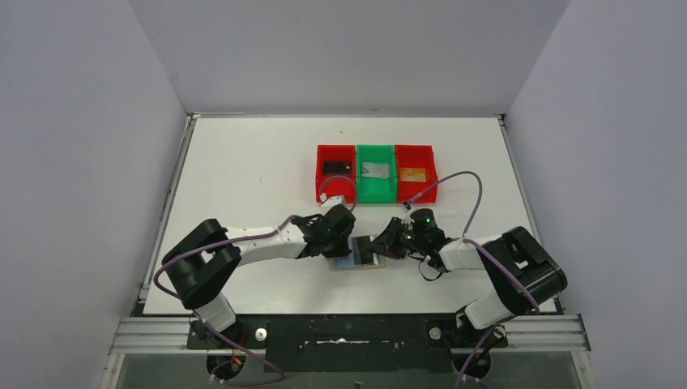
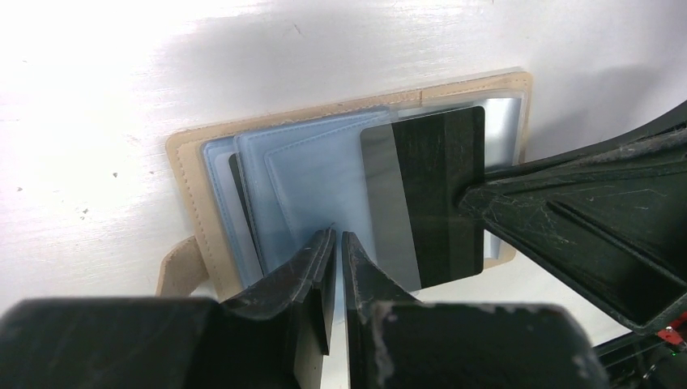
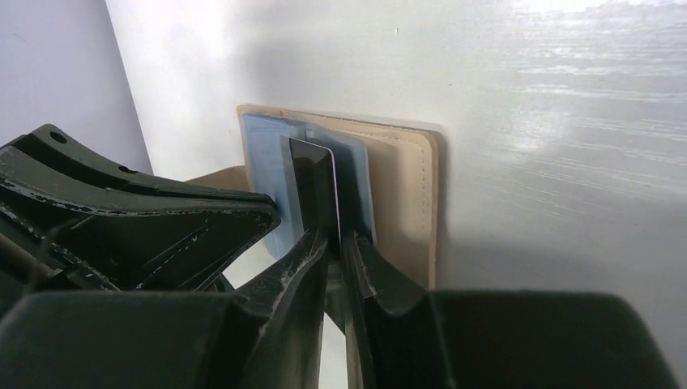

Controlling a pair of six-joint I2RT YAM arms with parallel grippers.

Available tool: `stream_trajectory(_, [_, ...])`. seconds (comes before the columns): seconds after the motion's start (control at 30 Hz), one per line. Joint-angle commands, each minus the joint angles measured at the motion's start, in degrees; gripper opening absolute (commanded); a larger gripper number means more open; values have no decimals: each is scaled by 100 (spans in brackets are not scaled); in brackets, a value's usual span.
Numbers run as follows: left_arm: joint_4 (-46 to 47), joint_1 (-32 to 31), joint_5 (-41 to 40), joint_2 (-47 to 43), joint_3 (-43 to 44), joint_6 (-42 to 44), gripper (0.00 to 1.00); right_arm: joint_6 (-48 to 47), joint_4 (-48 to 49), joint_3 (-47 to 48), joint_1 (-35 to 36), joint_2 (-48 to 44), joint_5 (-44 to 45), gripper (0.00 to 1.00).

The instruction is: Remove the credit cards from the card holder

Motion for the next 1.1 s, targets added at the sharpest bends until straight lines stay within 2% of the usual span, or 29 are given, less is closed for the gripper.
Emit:
stream_trajectory(0.0, [-436, -7, -82, 113, 92, 162, 9, -85, 228, 22, -34, 118, -36, 16])
stream_trajectory(0.13, [-439, -16, -54, 124, 62, 148, 7, 143, 731, -33, -30, 311, -168, 25])
stream_trajectory(0.2, [-445, -17, -69, 111, 36, 129, 7, 179, 807, -27, -19, 362, -202, 25])
stream_trajectory(0.27, [-461, -17, -86, 102, 24, 118, 7, 183, 810, -39, -17, 353, -192, 23])
stream_trajectory(0.43, [-492, -8, -138, 52, -1, 83, 6, 37, 504, -90, -30, 128, 49, 5])
stream_trajectory(0.5, [-516, -8, -169, 18, -2, 74, 6, -48, 318, -91, -39, -12, 161, 1])
stream_trajectory(0.8, [-401, 5, -188, -120, -4, 141, 7, -285, -69, -45, -57, -313, 248, 0])
stream_trajectory(0.87, [-379, 10, -156, -100, 11, 157, 7, -276, 48, -33, -61, -249, 133, 2])
stream_trajectory(1.07, [-333, 10, -92, -39, 24, 170, 6, -63, 540, -35, -53, 60, -160, 17])
